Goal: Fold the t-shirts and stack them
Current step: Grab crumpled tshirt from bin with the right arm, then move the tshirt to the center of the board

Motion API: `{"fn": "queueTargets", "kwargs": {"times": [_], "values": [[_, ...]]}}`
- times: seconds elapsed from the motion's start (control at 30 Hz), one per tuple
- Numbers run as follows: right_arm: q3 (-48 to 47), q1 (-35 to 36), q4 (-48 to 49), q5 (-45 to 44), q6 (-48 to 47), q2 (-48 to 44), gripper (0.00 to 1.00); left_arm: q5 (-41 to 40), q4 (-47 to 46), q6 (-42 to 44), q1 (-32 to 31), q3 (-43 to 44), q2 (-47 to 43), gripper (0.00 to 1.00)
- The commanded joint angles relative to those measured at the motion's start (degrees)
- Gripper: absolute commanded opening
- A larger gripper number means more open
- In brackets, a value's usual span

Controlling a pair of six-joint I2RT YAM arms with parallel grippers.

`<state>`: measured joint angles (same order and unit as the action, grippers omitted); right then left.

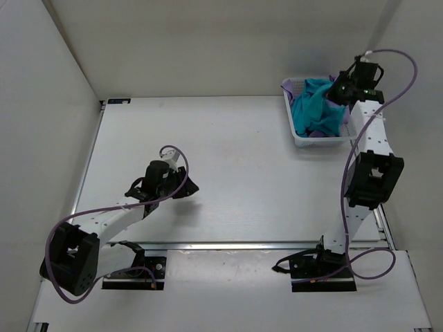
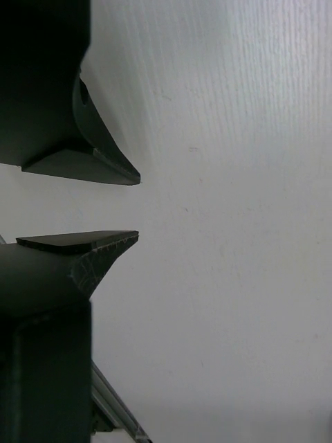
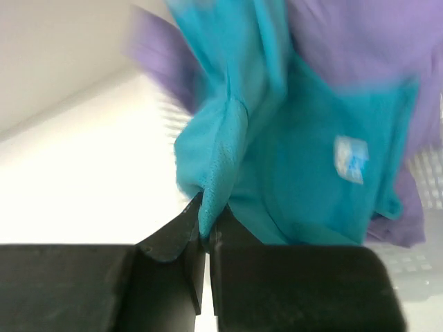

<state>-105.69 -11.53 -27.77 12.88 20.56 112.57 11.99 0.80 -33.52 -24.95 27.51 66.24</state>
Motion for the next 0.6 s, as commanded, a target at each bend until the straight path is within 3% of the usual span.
{"fn": "queueTargets", "kwargs": {"times": [0.0,0.13,0.27,0.4,0.57], "values": [[-10.1,3.7,-1.6,3.0,-1.0,-12.4,0.0,4.2,-3.5,-1.1,0.9,3.1,-1.6,0.44],[-20.8,9.1,-5.7,9.0,-1.0,-15.7,0.0,5.6,-3.4,-2.0,1.9,4.8,-1.4,0.46],[-26.8,14.2,-2.2,15.9,2.8,-19.0,0.0,6.8,-3.4,-3.4,5.0,5.5,-2.6,0.47],[-25.2,14.6,6.9,27.2,11.4,-22.7,0.0,7.4,-2.8,-3.9,7.8,4.8,-5.0,0.5],[-16.5,13.7,23.5,39.7,22.0,-26.6,0.0,8.4,-2.7,-4.5,9.3,3.3,-6.8,0.53]]}}
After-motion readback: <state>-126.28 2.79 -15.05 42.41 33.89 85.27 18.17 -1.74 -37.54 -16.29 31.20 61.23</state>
